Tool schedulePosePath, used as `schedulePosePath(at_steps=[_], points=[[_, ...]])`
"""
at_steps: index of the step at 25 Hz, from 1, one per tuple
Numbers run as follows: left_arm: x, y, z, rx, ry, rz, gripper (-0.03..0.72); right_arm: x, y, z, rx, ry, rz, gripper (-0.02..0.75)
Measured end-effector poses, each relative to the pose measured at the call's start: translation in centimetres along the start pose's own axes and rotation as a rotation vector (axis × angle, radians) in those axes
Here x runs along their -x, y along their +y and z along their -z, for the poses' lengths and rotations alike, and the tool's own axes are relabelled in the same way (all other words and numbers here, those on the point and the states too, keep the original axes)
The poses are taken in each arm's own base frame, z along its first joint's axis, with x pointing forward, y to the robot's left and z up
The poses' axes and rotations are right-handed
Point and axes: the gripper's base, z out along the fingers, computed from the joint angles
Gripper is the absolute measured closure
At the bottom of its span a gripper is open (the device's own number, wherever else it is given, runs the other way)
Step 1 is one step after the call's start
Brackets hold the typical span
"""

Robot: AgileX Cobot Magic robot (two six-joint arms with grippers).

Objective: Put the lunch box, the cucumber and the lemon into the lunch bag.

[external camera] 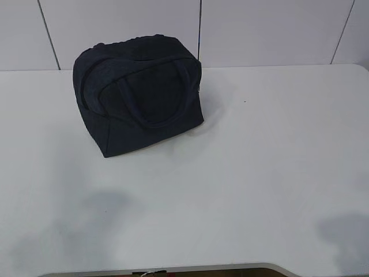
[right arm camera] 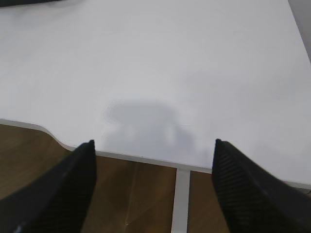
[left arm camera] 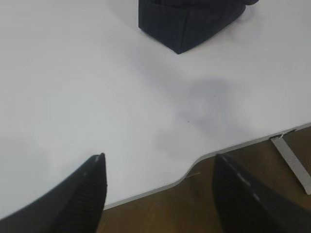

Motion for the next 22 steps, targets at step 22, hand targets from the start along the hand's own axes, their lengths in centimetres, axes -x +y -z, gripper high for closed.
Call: schedulePosePath(at_steps=[22], points=[[-0.06, 0.37, -0.06, 0.04, 0.005, -0.028, 0.203, -0.02, -0.23, 0.0, -0.025, 0.003, 0.009, 0.15]])
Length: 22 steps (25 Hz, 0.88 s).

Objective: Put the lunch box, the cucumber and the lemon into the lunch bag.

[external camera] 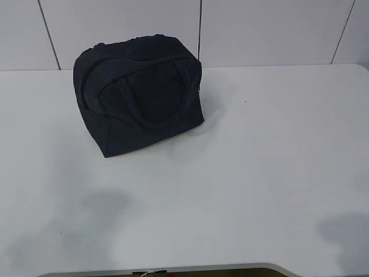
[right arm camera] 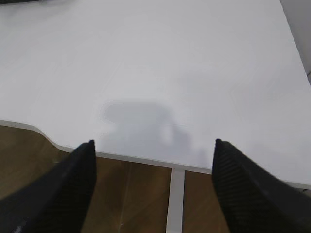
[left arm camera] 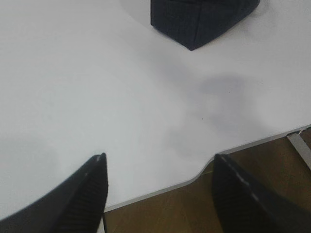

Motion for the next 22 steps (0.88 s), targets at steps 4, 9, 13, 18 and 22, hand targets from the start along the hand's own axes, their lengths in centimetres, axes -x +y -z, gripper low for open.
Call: schedulePosePath(at_steps=[4, 9, 13, 18, 22], points=[[0.0, 0.0, 0.0, 0.0, 0.0, 0.0, 0.204, 0.0, 0.0, 0.0, 0.0, 0.0, 0.0, 0.15], [0.0, -0.02, -0.01, 0.016, 0.0, 0.01, 0.214, 0.02, 0.0, 0.0, 0.0, -0.002, 0.0, 0.15], [0.02, -0.06, -0.04, 0.09, 0.0, 0.053, 0.222, 0.02, 0.0, 0.0, 0.0, -0.002, 0.0, 0.15], [0.04, -0.1, -0.06, 0.151, 0.001, 0.087, 0.23, 0.02, 0.0, 0.0, 0.0, -0.002, 0.0, 0.15], [0.04, -0.12, -0.07, 0.161, 0.0, 0.095, 0.232, 0.02, -0.02, 0.0, 0.01, -0.004, 0.007, 0.15]])
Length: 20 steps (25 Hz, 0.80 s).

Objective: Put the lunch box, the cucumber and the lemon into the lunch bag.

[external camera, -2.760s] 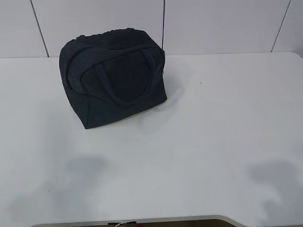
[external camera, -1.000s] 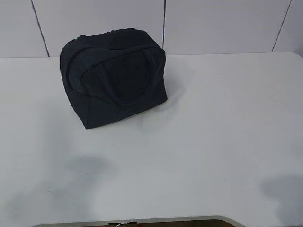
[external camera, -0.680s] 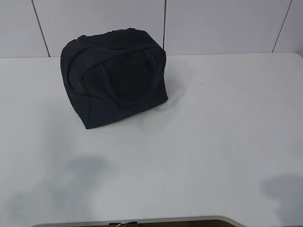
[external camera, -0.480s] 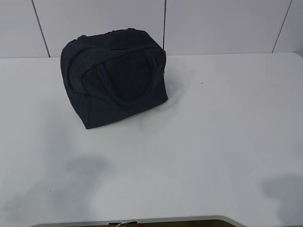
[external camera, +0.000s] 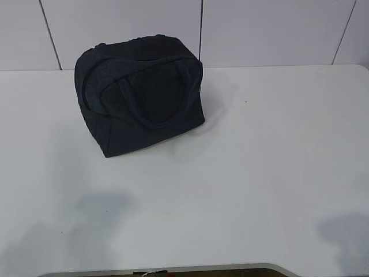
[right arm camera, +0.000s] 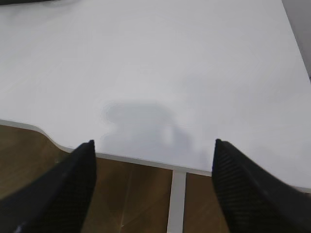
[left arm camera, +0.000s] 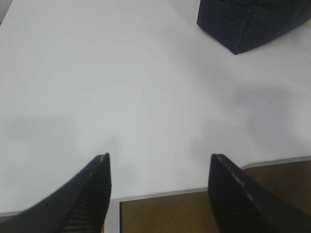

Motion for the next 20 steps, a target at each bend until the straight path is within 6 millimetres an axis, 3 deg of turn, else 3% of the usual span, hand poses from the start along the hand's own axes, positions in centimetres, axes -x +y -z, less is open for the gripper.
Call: schedulePosePath(at_steps=[20], points=[[0.0, -0.01, 0.0, 0.001, 0.0, 0.001, 0.256, 0.02, -0.01, 0.0, 0.003, -0.003, 0.002, 0.15]])
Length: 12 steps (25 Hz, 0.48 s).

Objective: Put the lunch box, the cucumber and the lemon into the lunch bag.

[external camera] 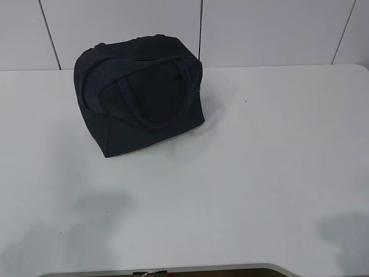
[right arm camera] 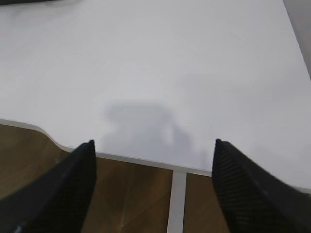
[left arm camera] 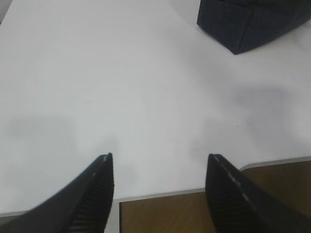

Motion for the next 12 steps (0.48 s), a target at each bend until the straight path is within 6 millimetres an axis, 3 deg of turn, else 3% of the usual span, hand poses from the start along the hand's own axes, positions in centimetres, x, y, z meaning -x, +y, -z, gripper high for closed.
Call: schedulePosePath(at_steps=[12], points=[[0.0, 0.0, 0.0, 0.0, 0.0, 0.0, 0.257, 0.0, 0.0, 0.0, 0.0, 0.0, 0.0, 0.151]])
